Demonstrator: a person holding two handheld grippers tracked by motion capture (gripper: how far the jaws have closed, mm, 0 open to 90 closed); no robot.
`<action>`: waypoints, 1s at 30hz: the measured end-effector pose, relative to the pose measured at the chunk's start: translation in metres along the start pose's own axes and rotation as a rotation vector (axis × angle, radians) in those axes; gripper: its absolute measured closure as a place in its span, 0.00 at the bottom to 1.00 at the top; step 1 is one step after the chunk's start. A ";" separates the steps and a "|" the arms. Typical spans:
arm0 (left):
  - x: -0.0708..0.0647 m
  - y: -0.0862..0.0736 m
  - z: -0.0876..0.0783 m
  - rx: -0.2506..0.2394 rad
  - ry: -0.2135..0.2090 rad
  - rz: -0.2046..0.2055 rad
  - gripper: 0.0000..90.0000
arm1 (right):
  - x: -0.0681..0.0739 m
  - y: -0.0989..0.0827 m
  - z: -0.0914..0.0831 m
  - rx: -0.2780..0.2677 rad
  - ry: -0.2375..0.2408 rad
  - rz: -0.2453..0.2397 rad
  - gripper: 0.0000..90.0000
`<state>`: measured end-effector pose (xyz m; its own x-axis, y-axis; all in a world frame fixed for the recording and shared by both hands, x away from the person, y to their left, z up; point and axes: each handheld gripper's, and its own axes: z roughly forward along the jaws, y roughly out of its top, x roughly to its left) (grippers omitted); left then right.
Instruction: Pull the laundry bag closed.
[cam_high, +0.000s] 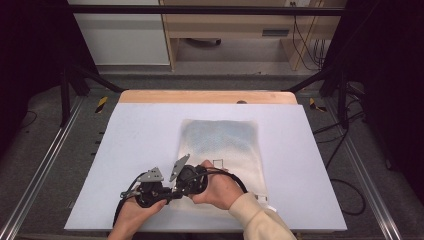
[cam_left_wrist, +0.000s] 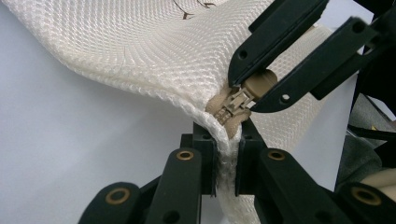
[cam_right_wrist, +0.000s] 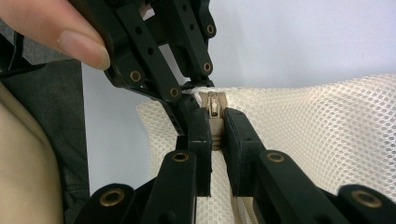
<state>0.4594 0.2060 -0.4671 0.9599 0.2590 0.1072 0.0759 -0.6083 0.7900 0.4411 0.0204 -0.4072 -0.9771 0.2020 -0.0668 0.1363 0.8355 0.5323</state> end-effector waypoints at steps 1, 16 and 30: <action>0.000 0.000 0.000 0.001 0.001 -0.001 0.91 | 0.000 0.000 0.000 0.003 -0.005 -0.003 0.91; 0.001 0.000 -0.006 -0.014 0.010 -0.016 0.92 | 0.001 -0.003 -0.001 0.027 -0.017 0.001 0.92; -0.004 0.004 -0.005 0.008 0.041 0.001 0.92 | 0.000 -0.019 -0.001 -0.065 -0.018 0.018 0.91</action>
<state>0.4543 0.2062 -0.4619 0.9481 0.2890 0.1326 0.0774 -0.6141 0.7854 0.4380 0.0038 -0.4163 -0.9715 0.2258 -0.0717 0.1420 0.7972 0.5868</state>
